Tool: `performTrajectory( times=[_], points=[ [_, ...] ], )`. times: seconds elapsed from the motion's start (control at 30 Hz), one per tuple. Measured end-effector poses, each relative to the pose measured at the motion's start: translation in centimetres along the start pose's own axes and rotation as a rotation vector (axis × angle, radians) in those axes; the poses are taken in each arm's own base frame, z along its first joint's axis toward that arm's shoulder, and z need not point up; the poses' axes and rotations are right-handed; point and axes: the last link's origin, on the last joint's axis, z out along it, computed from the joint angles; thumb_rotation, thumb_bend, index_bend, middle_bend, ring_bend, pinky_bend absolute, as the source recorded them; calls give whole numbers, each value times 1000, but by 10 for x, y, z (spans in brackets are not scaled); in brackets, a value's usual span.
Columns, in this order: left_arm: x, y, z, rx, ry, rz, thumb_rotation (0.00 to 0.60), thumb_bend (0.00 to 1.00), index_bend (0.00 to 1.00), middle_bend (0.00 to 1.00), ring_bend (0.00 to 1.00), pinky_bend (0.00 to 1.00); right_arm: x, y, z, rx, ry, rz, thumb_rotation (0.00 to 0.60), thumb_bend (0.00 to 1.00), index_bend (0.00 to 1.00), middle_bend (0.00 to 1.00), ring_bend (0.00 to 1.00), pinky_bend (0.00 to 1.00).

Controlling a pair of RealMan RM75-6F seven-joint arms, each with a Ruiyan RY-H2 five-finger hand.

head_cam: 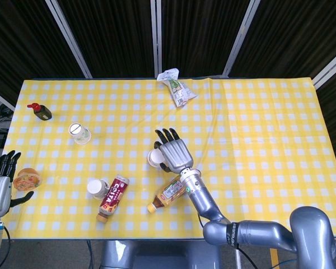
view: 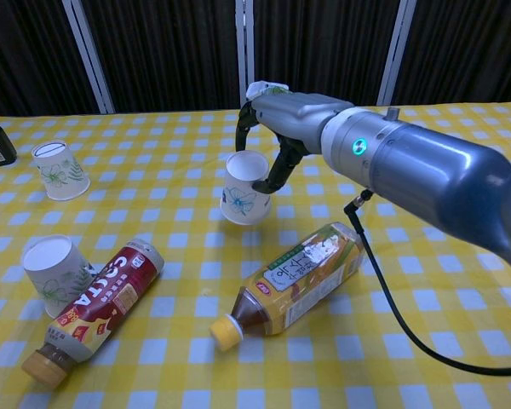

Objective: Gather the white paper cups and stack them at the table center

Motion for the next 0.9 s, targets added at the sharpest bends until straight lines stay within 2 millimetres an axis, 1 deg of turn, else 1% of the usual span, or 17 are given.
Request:
performTrajectory(
  times=[0.1, 0.2, 0.27, 0.33, 0.47, 0.53, 0.63, 0.73, 0.83, 0.9],
  points=[
    [0, 0, 0, -2, -3, -1, 600, 84, 0, 0, 0, 0, -11, -6, 9, -8, -15, -8, 600, 262, 499, 64, 0, 23],
    [-1, 1, 0, -7, -9, 2, 600, 84, 0, 0, 0, 0, -20, -9, 10, -9, -34, 1, 600, 232, 452, 32, 0, 15],
    [-1, 1, 0, -7, -11, 4, 600, 84, 0, 0, 0, 0, -23, -8, 9, -6, -41, -3, 600, 189, 371, 3, 0, 3],
    [-1, 1, 0, -5, -8, 3, 600, 84, 0, 0, 0, 0, -23, -8, 8, -2, -37, -19, 600, 160, 289, 0, 0, 0],
    [0, 1, 0, -3, -5, 0, 600, 83, 0, 0, 0, 0, -15, -9, 4, 6, -23, -46, 600, 124, 116, 0, 0, 0],
    [0, 2, -1, -4, -6, -3, 600, 84, 0, 0, 0, 0, -10, -9, 1, 7, -15, -63, 600, 121, 67, 0, 0, 0],
    [1, 2, -1, -6, -6, -5, 600, 83, 0, 0, 0, 0, 0, -7, -4, 5, 2, -100, 600, 120, 49, 0, 0, 0],
    [2, 3, -2, -10, -4, -6, 600, 84, 0, 0, 0, 0, 11, 0, -10, -8, 24, -125, 600, 121, 49, 0, 0, 0],
    [1, 3, -2, -11, -7, -4, 600, 84, 0, 0, 0, 0, 23, 14, -19, -30, 55, -147, 600, 120, 49, 0, 0, 0],
    [0, 3, -2, -12, -11, -3, 600, 84, 0, 0, 0, 0, 29, 27, -27, -50, 77, -157, 600, 121, 49, 0, 0, 0]
  ],
)
